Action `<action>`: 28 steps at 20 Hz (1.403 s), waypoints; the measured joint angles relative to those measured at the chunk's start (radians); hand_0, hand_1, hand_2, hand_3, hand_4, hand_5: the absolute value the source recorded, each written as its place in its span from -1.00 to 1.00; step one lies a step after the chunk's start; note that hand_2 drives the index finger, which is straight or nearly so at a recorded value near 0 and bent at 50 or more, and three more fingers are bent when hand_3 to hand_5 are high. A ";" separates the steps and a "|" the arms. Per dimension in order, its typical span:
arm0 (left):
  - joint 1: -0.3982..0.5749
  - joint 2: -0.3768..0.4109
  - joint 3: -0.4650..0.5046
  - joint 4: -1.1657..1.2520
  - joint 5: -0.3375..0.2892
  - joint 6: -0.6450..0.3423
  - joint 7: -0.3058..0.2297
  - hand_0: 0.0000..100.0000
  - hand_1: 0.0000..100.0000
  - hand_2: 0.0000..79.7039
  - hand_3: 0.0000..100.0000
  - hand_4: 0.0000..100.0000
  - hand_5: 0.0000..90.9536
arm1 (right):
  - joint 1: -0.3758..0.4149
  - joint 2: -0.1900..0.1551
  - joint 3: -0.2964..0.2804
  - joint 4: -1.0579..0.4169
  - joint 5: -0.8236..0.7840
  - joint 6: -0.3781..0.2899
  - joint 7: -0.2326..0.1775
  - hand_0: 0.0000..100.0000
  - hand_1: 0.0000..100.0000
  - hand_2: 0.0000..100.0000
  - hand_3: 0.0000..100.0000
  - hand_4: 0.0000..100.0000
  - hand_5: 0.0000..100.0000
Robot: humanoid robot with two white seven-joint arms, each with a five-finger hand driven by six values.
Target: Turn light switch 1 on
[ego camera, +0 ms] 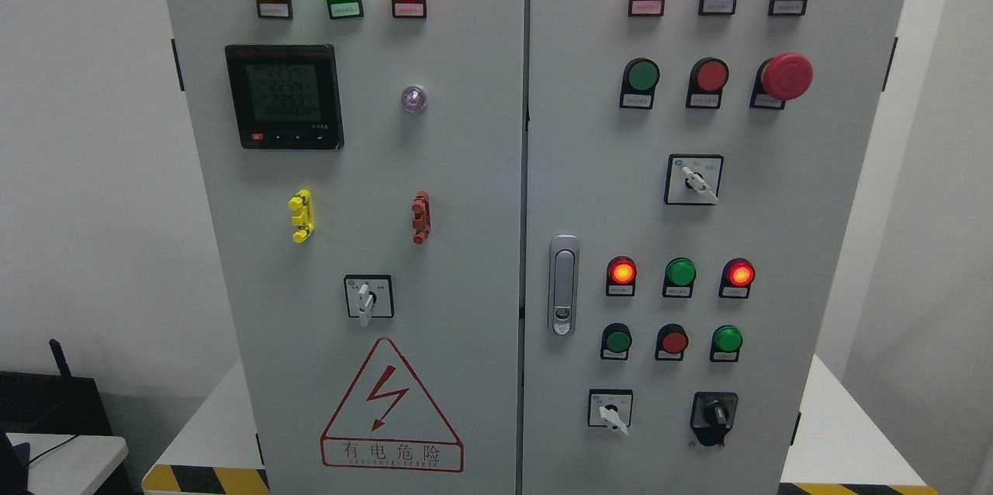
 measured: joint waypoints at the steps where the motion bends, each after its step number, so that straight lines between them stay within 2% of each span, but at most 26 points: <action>1: 0.000 0.000 0.000 0.000 0.000 0.000 0.000 -0.69 -1.00 -1.00 -1.00 -1.00 -1.00 | 0.000 0.000 0.000 0.000 0.000 0.000 0.000 -0.76 -0.22 -1.00 -1.00 -1.00 -1.00; 17: 0.000 0.000 0.015 -0.001 0.000 0.008 -0.005 -0.67 -1.00 -1.00 -1.00 -1.00 -1.00 | 0.000 0.000 0.000 0.000 0.000 0.000 0.000 -0.76 -0.22 -1.00 -1.00 -1.00 -1.00; 22: 0.016 0.000 0.055 -0.010 -0.004 -0.074 0.011 -0.66 -1.00 -1.00 -1.00 -1.00 -1.00 | 0.000 0.000 0.000 0.000 0.000 0.000 0.000 -0.76 -0.22 -1.00 -1.00 -1.00 -1.00; 28: 0.072 0.000 0.146 -0.079 -0.007 -0.130 0.021 -0.60 -1.00 -1.00 -1.00 -0.99 -1.00 | 0.000 0.000 0.000 0.000 0.000 0.000 0.000 -0.76 -0.22 -1.00 -1.00 -1.00 -1.00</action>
